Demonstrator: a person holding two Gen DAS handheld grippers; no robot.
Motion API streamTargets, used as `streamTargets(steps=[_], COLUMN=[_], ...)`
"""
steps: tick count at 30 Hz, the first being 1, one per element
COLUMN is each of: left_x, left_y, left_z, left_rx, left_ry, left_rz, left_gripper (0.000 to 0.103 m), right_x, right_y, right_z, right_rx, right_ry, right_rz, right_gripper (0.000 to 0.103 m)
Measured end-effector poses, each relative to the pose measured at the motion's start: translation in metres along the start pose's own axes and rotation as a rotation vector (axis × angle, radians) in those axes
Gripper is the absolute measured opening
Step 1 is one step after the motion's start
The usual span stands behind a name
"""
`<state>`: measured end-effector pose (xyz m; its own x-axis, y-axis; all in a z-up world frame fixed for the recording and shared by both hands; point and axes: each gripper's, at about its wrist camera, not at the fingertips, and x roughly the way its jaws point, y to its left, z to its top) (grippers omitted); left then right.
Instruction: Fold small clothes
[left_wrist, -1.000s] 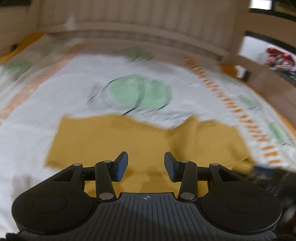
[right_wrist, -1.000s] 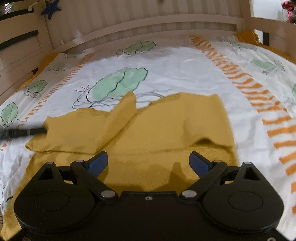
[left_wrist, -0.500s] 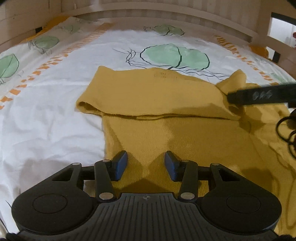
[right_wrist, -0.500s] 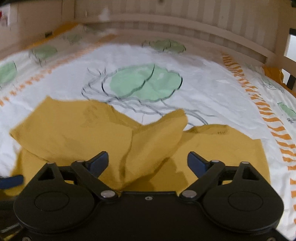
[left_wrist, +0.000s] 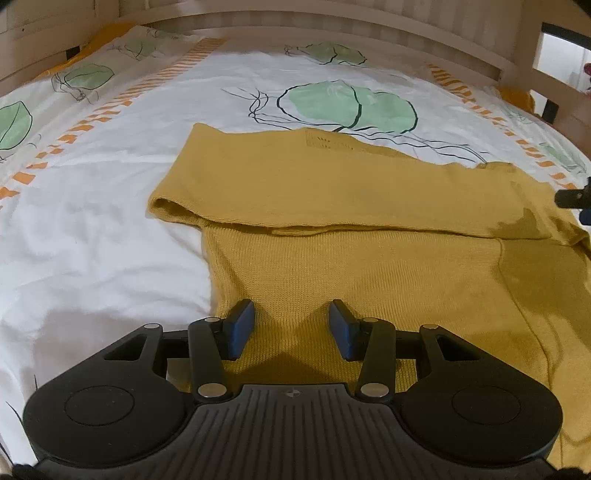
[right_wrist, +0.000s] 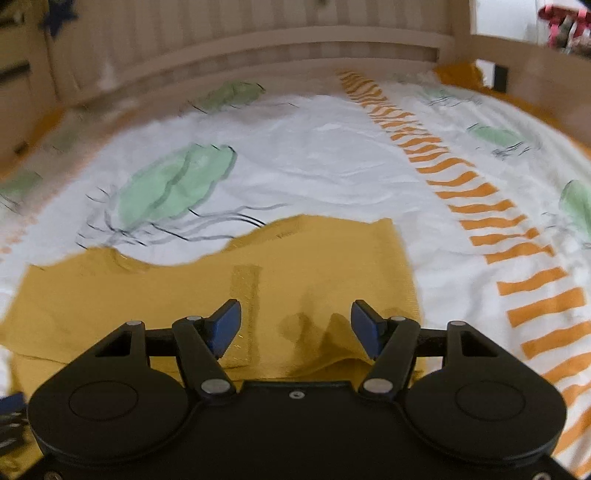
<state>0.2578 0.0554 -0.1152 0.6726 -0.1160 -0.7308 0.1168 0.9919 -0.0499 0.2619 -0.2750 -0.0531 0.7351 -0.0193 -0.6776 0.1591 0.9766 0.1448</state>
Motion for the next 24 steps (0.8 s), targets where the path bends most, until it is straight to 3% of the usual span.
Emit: streamTargets(steps=[9,12,16,18,19,24], left_x=[0.000,0.000,0.000,-0.001,-0.001,-0.001], left_y=[-0.001,-0.001,0.000,0.000,0.000,0.001], left_z=[0.000,-0.001,-0.001,-0.001,-0.001,-0.002], left_rx=[0.005,0.006,0.006,0.005,0.005,0.002], left_ry=[-0.002,-0.004,-0.004,-0.005,-0.007,-0.011], left_rz=[0.004,0.005,0.005,0.004,0.004,0.002], left_gripper=[0.044,0.044,0.044,0.044,0.044,0.044], right_x=[0.023,0.026,0.043,0.047,0.047,0.024], right_y=[0.004,0.014,0.020,0.021,0.021,0.042], right_z=[0.003,0.003,0.000,-0.001,0.000,0.017], right_rx=[-0.002,-0.026,-0.018,-0.003,0.001,-0.071], right_ry=[0.040,0.023,0.080,0.083,0.083,0.044], right_rz=[0.140,0.168,0.177,0.178,0.182,0.269], right_gripper=[0.059,0.058,0.051,0.040,0.016,0.012])
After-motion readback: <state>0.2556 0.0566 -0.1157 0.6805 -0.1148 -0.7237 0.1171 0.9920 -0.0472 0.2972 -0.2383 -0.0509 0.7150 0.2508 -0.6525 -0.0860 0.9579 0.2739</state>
